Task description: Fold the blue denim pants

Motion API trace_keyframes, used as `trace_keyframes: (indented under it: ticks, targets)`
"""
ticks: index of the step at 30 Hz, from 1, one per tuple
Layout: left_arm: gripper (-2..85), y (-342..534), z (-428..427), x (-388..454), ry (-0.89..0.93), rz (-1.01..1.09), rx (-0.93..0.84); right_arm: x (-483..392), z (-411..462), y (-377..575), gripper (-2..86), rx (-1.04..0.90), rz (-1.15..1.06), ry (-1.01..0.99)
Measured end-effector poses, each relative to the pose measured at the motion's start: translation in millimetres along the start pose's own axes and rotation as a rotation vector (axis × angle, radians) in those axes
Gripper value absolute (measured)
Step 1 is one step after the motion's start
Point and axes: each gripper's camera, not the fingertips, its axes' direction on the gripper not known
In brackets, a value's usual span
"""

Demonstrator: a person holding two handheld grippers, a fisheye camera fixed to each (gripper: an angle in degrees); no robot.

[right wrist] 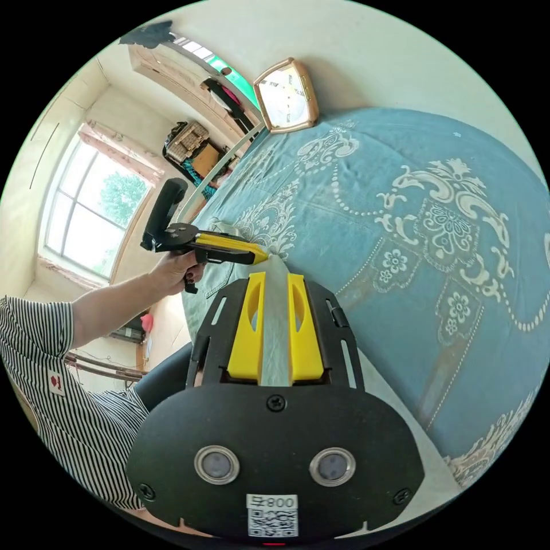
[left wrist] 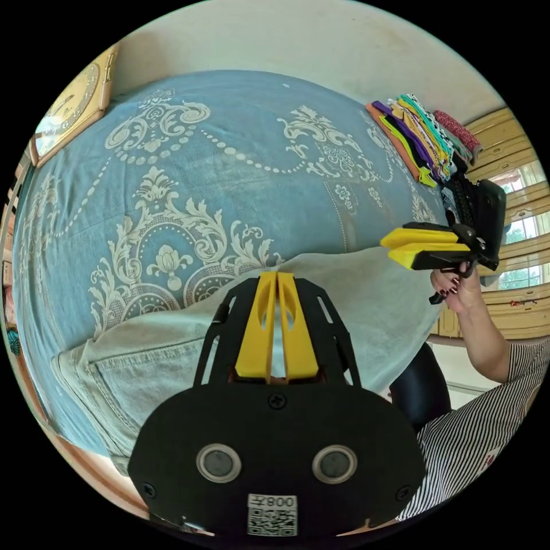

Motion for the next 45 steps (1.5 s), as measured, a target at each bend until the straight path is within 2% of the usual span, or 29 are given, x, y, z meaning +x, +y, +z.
trace_keyframes:
  ticks: [4, 7, 16, 23, 27, 31, 33, 36, 39, 42, 45]
  targets:
    - [0.5, 32, -25, -8, 0.086, -0.017, 0.104, 7, 45, -24, 7.2, -0.079, -0.037, -0.04]
    - [0.7, 52, -38, -15, 0.108, -0.032, 0.115, 6, 80, -28, 5.6, -0.145, -0.066, -0.069]
    - [6.3, 57, -97, -24, 0.175, -0.002, 0.221, -24, 118, 13, 2.4, -0.053, -0.123, 0.005]
    - [7.5, 43, -91, -8, 0.071, 0.098, 0.073, -25, 155, 30, 2.1, -0.032, -0.122, 0.063]
    - [7.3, 37, -90, 4, -0.05, 0.185, -0.018, -20, 170, 30, 2.0, -0.03, -0.12, 0.073]
    - [4.5, 30, -87, 5, -0.109, 0.226, -0.126, -17, 179, 29, 1.9, -0.038, -0.128, 0.087]
    - [3.5, 29, -89, 3, -0.104, 0.22, -0.156, -15, 186, 28, 1.9, -0.044, -0.13, 0.097]
    - [3.2, 33, -110, -1, -0.059, 0.202, -0.089, -11, 189, 28, 1.8, -0.035, -0.125, 0.086]
    - [6.4, 32, -122, -5, -0.034, 0.226, -0.064, -6, 196, 28, 1.8, -0.041, -0.117, 0.081]
    - [7.7, 20, -111, -15, 0.032, 0.256, -0.167, -3, 200, 26, 1.8, -0.049, -0.115, 0.088]
    - [5.3, 19, -97, -27, 0.068, 0.268, -0.276, 2, 203, 27, 1.6, -0.046, -0.101, 0.078]
